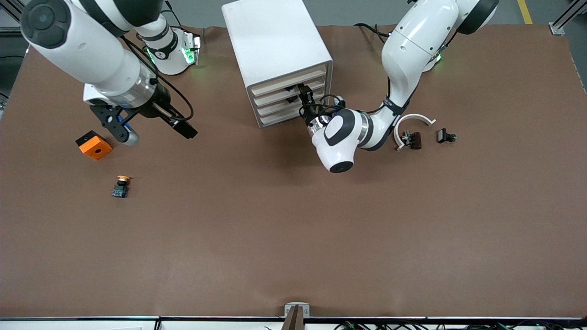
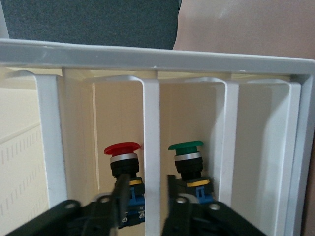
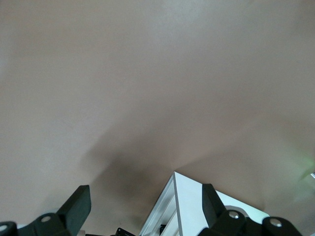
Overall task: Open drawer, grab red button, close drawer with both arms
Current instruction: 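Pull the drawer open with the left gripper while the right gripper approaches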
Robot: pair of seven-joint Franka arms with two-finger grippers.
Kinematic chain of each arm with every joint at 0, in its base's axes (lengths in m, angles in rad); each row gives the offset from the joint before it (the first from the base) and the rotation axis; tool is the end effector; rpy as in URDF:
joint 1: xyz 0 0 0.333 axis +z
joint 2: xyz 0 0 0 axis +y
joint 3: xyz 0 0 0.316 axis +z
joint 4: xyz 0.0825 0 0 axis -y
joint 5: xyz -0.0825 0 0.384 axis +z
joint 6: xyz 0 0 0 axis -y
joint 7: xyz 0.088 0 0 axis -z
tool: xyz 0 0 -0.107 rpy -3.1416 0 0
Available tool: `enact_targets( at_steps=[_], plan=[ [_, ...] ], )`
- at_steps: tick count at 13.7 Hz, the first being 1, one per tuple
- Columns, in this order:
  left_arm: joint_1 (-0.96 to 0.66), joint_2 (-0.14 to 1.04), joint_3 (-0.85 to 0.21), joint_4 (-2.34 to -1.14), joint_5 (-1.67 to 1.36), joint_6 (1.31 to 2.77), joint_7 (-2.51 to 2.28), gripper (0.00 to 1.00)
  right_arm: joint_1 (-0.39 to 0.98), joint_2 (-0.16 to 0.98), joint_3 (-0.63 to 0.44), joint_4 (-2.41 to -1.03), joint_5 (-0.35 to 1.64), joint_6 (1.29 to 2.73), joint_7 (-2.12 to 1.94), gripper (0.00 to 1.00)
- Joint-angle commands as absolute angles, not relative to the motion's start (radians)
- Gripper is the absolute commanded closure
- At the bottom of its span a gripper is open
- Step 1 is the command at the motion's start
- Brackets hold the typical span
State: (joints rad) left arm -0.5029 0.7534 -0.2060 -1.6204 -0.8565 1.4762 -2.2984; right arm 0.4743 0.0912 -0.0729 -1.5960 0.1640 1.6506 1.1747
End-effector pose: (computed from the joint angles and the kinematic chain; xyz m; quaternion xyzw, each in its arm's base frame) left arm 0.4143 -0.4518 0.2001 -0.4556 -0.6582 0.4826 0.3554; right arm 0.5324 0.2455 0.5687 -0.9202 0.3832 0.0682 0.0423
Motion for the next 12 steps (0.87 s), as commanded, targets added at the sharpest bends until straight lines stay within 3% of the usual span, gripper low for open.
enact_targets(
  at_steps=[1,12],
  plan=[
    [-0.503,0.747,-0.196,-1.631,-0.877,1.496,-2.31,1.0,0.511,0.083,-0.083,-1.614,0.167,1.674,1.227,0.0],
    [-0.324,0.75,-0.187,-1.548,-0.877,1.508,-2.301,1.0,0.675,0.138,-0.084,-1.612,0.1,1.747,1.417,0.0]
  ],
)
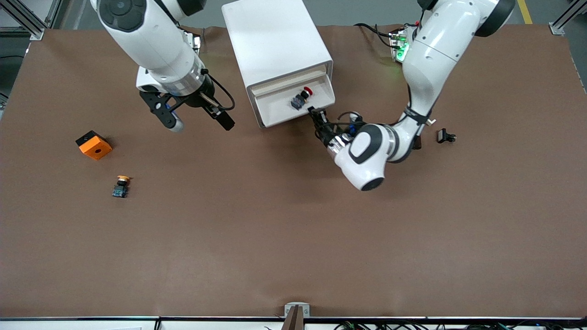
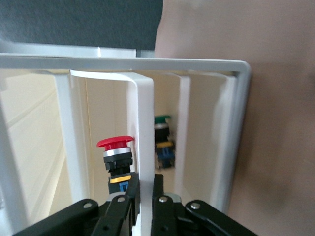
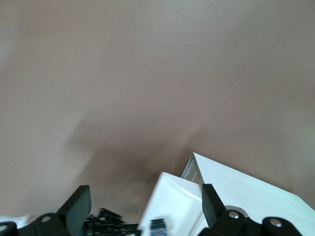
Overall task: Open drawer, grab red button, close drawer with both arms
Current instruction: 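Pull the drawer open with the left gripper while the right gripper approaches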
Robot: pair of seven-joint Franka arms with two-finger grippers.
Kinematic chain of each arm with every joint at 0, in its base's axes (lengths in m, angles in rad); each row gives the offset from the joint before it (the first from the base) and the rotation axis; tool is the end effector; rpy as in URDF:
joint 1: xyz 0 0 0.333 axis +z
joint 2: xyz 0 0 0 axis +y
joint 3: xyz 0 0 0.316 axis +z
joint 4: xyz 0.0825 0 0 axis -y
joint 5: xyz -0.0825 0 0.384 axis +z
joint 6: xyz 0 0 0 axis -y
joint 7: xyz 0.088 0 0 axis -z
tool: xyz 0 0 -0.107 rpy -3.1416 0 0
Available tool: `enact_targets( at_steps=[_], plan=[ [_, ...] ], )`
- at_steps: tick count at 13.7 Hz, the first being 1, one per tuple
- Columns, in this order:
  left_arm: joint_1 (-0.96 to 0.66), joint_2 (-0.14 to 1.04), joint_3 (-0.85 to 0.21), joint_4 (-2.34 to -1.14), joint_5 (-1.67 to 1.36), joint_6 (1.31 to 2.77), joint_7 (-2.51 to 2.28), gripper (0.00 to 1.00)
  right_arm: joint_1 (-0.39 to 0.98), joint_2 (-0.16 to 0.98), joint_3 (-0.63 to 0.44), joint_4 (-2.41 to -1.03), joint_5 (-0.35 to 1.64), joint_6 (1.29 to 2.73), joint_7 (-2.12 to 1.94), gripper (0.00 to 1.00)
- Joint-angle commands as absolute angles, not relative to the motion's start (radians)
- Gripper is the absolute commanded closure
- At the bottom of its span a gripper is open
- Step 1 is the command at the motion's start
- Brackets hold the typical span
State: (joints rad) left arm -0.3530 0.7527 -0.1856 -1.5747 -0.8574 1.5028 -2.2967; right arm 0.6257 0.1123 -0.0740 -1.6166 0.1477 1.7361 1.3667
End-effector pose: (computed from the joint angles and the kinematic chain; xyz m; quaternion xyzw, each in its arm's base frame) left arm 0.5007 -0.3813 0.2119 -0.4094 -0.7066 0.5021 0.2845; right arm 0.5015 0.3269 0.5535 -0.9113 0.4060 0.0541 0.0425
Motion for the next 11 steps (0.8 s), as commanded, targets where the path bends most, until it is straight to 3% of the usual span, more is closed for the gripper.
enact_targets(
  at_steps=[1,5,7,9,10,11],
  plan=[
    [-0.313,0.758,-0.187,-1.542,-0.877,1.508,-2.299,1.0,0.695,0.147,-0.083,-1.612,0.059,1.759,1.457,0.0],
    [-0.275,0.759,-0.187,-1.503,-0.877,1.508,-2.293,1.0,0.774,0.227,-0.083,-1.606,0.049,1.871,1.549,0.0],
    [-0.264,0.759,-0.187,-1.497,-0.876,1.508,-2.284,0.86,0.819,0.27,-0.083,-1.595,0.041,1.896,1.568,0.0],
    [-0.241,0.758,-0.187,-1.494,-0.877,1.508,-2.284,0.85,0.845,0.297,-0.083,-1.574,0.041,1.898,1.577,0.0],
    [-0.241,0.758,-0.187,-1.487,-0.877,1.508,-2.284,0.69,0.856,0.302,-0.083,-1.569,0.041,1.898,1.577,0.0],
    [-0.241,0.758,-0.187,-1.477,-0.876,1.508,-2.287,0.33,0.87,0.31,-0.083,-1.568,0.041,1.898,1.578,0.0]
  ],
)
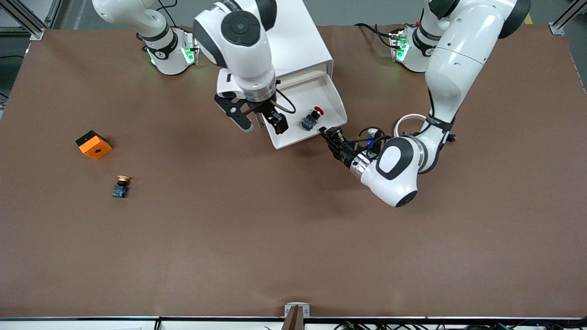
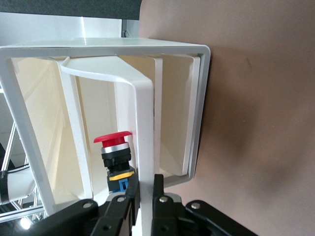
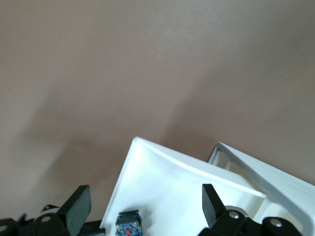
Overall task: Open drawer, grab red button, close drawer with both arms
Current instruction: 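Pull the drawer open with the left gripper while the right gripper approaches, then grasp the red-capped button inside the drawer with the right gripper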
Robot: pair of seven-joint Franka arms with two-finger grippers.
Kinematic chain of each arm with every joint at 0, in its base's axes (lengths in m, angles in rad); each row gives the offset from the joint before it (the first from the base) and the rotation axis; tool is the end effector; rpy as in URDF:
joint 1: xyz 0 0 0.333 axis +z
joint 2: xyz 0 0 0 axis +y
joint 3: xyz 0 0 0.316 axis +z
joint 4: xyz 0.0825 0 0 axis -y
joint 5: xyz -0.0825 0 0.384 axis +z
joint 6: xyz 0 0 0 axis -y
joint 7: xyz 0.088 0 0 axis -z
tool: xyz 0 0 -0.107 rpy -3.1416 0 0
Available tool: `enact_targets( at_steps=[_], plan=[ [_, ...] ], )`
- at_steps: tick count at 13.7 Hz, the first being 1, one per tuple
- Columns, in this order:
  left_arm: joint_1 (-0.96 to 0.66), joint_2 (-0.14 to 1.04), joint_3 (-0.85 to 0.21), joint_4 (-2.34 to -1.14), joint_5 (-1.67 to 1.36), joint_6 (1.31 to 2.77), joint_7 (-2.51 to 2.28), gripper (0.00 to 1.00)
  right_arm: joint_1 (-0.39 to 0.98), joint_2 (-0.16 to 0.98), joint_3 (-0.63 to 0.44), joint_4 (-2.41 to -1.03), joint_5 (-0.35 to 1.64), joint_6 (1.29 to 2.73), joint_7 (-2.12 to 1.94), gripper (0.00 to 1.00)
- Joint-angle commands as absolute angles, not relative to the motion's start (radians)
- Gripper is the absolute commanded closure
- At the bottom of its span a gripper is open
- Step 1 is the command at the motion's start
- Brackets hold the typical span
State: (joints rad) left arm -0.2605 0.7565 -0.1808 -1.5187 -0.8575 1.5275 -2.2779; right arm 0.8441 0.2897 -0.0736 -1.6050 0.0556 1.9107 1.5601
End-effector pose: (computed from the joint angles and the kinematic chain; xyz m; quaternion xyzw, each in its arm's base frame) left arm 0.5544 -0.3351 0.2277 -0.3919 -0.7314 0.5116 0.2231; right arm 0.4598 0.4584 0.4632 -0.9200 0.3914 0.0112 0.0140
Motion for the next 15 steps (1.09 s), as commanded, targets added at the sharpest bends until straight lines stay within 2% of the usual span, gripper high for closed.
enact_targets(
  at_steps=[1,3,8,13,15],
  plan=[
    [-0.241,0.756,-0.187,-1.468,-0.874,1.506,-2.289,0.21,0.882,0.316,-0.083,-1.559,0.041,1.899,1.58,0.0],
    [-0.224,0.753,-0.187,-1.454,-0.876,1.502,-2.292,0.0,0.893,0.339,-0.083,-1.531,0.037,1.899,1.62,0.0],
    [-0.198,0.75,-0.187,-1.393,-0.842,1.453,-2.289,0.0,0.929,0.443,-0.083,-1.442,0.032,1.899,1.624,0.0],
    [-0.187,0.744,-0.186,-1.267,-0.663,1.448,-2.238,0.0,0.968,0.505,-0.083,-1.428,0.023,1.91,1.623,0.0],
    [-0.152,0.739,-0.187,-1.259,-0.65,1.448,-2.157,0.0,0.973,0.518,-0.083,-1.428,0.023,1.942,1.62,0.0]
  ],
)
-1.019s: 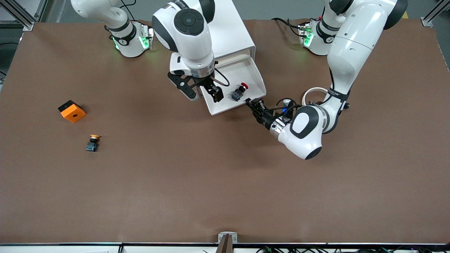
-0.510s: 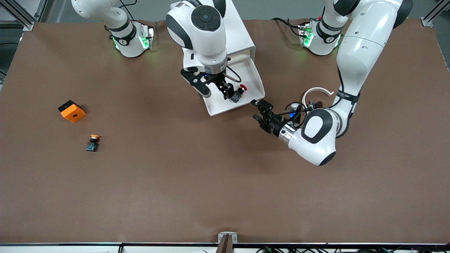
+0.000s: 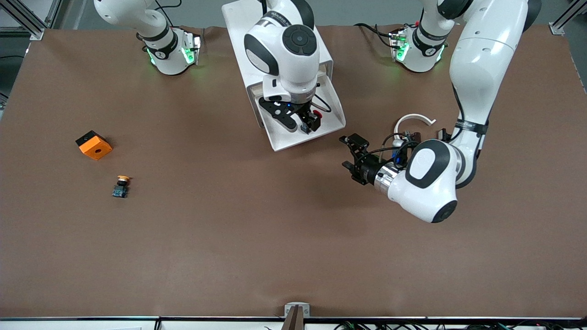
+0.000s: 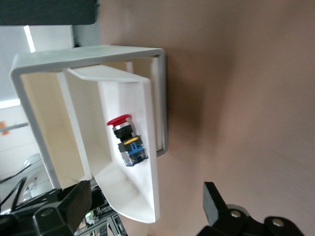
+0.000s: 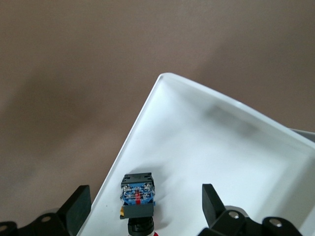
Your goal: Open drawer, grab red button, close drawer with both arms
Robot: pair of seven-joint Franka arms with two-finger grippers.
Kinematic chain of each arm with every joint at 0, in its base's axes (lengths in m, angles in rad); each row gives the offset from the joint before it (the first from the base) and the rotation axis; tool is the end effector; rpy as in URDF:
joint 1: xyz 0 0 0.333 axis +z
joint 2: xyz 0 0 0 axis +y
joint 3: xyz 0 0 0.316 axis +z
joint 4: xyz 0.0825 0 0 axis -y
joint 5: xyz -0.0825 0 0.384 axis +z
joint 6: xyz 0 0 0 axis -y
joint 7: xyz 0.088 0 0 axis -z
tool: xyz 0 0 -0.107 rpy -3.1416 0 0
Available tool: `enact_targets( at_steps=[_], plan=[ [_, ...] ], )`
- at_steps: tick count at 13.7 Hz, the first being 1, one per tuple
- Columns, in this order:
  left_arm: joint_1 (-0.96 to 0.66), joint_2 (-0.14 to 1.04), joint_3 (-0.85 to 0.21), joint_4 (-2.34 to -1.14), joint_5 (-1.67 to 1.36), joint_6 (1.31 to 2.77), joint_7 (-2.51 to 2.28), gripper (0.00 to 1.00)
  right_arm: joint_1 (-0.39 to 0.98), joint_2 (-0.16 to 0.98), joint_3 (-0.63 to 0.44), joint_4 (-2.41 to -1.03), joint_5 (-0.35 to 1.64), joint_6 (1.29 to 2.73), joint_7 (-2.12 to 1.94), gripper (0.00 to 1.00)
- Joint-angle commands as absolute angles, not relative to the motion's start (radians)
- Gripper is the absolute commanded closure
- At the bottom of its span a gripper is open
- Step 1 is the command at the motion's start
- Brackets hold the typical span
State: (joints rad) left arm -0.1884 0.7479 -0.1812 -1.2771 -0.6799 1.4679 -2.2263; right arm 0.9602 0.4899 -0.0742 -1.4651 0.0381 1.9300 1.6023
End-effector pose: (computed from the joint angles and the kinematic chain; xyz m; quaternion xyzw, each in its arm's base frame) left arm 0.6272 -0.2887 0.3147 -0.4801 -0.7453 0.4425 0.1351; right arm 0.4303 0.5441 0.3971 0.9355 -0.3531 -0.0040 0.0111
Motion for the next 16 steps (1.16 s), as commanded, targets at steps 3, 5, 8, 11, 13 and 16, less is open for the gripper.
enact_targets(
  at_steps=[3,5,8,11,13,16],
  plan=[
    [-0.126,0.698,-0.169,-1.252,-0.611,1.457,-2.068,0.0,0.973,0.532,-0.083,-1.428,0.023,1.967,1.614,0.0],
    [-0.12,0.683,-0.155,-1.236,-0.597,1.463,-2.014,0.0,0.976,0.549,-0.083,-1.43,0.026,1.991,1.612,0.0],
    [-0.126,0.611,-0.146,-1.238,-0.464,1.463,-1.841,0.0,0.983,0.577,-0.083,-1.43,0.025,2.002,1.612,0.0],
    [-0.13,0.585,-0.146,-1.238,-0.411,1.463,-1.61,0.0,0.986,0.589,-0.083,-1.43,0.028,2.002,1.606,0.0],
    [-0.136,0.558,-0.159,-1.244,-0.323,1.463,-1.443,0.0,0.988,0.591,-0.081,-1.428,0.032,2.002,1.605,0.0],
    [-0.15,0.542,-0.213,-1.259,-0.22,1.463,-1.268,0.0,0.997,0.592,-0.081,-1.428,0.032,2.003,1.601,0.0]
  ],
)
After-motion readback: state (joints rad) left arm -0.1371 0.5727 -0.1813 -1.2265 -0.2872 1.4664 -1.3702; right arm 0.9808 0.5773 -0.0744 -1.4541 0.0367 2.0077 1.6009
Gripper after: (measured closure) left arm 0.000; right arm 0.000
